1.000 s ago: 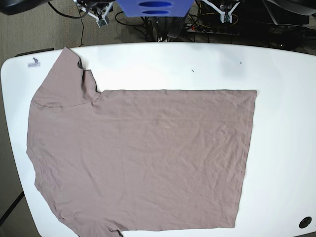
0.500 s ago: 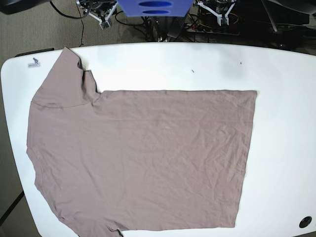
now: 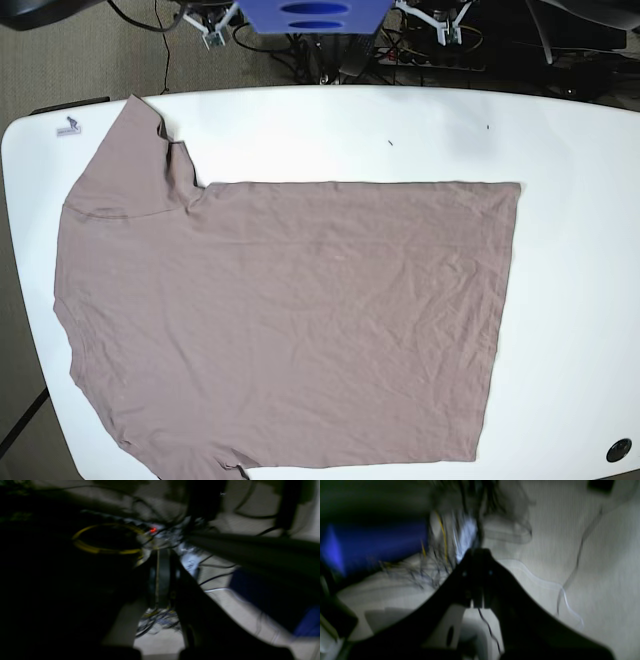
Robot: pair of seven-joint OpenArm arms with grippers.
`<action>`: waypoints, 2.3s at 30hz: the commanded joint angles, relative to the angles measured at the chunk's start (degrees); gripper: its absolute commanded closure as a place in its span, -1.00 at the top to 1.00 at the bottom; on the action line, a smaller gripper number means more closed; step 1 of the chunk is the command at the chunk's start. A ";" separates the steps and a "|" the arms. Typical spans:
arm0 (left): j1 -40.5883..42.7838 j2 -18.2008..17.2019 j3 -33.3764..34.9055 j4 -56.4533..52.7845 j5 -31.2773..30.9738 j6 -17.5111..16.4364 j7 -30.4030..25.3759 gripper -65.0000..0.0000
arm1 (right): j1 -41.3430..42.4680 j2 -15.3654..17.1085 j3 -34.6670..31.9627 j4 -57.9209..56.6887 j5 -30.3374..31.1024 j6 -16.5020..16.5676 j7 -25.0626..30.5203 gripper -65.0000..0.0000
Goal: Fold the T-shirt properly
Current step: 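Lower both grippers toward the shirt's shoulder edge near the collar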
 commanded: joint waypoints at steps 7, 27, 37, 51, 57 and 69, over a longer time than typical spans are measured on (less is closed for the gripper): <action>8.27 -4.61 0.69 9.63 -2.78 0.60 1.98 -0.99 | -7.44 0.47 0.76 13.34 -0.03 0.77 -5.09 -1.00; 23.71 -8.54 -0.53 38.78 -2.15 0.40 12.90 -1.00 | -20.23 1.48 0.87 34.59 0.32 0.86 -11.63 -1.00; 28.24 -6.32 -0.41 49.18 0.61 0.71 6.41 -0.99 | -27.99 1.49 1.67 47.54 0.39 0.72 -9.14 -1.00; 35.38 -7.52 -2.19 69.11 -0.37 0.92 10.62 -1.00 | -38.86 1.52 10.09 72.28 -0.17 0.93 -10.00 -1.00; 36.98 -8.03 -3.33 76.44 -0.75 0.94 15.42 -1.00 | -39.69 1.66 12.06 76.97 -0.12 0.84 -12.12 -1.00; 39.54 -11.01 -3.96 92.55 0.00 1.30 29.10 -1.00 | -40.09 1.90 16.35 88.83 0.16 0.56 -27.26 -1.00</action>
